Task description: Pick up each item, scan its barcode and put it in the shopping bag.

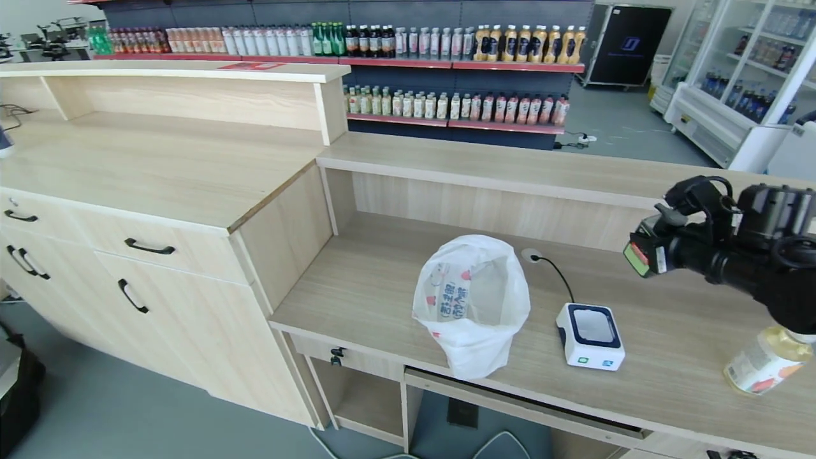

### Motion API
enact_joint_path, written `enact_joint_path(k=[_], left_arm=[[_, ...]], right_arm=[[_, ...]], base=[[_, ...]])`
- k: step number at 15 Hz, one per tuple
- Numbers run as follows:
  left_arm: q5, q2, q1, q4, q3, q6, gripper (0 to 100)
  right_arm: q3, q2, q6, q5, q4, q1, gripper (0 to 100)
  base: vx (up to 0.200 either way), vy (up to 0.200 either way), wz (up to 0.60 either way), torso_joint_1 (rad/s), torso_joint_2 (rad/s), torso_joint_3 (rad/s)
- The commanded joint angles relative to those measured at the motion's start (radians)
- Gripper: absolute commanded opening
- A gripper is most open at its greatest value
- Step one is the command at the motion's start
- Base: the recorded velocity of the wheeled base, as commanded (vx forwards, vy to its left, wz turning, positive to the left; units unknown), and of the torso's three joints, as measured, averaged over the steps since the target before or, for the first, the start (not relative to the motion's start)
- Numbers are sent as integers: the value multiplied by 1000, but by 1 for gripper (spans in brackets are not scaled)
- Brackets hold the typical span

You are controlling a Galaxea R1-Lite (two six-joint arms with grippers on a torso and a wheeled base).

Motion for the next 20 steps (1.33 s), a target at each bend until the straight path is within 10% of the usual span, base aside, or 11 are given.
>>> enact_joint_path(k=[1, 6, 20], left_arm=[[0, 0, 0, 0, 0, 0, 100], [0, 0, 0, 0, 0, 0, 100], [0, 0, 0, 0, 0, 0, 100]], right_arm=[[-208, 140, 75, -125, -30, 172, 0], [-202, 357, 173, -107, -205, 293, 0], [-236, 592, 250, -82, -225, 290, 0]], base=[[0, 0, 600, 12, 2, -2], [0, 0, 0, 0, 0, 0], [0, 0, 0, 0, 0, 0]])
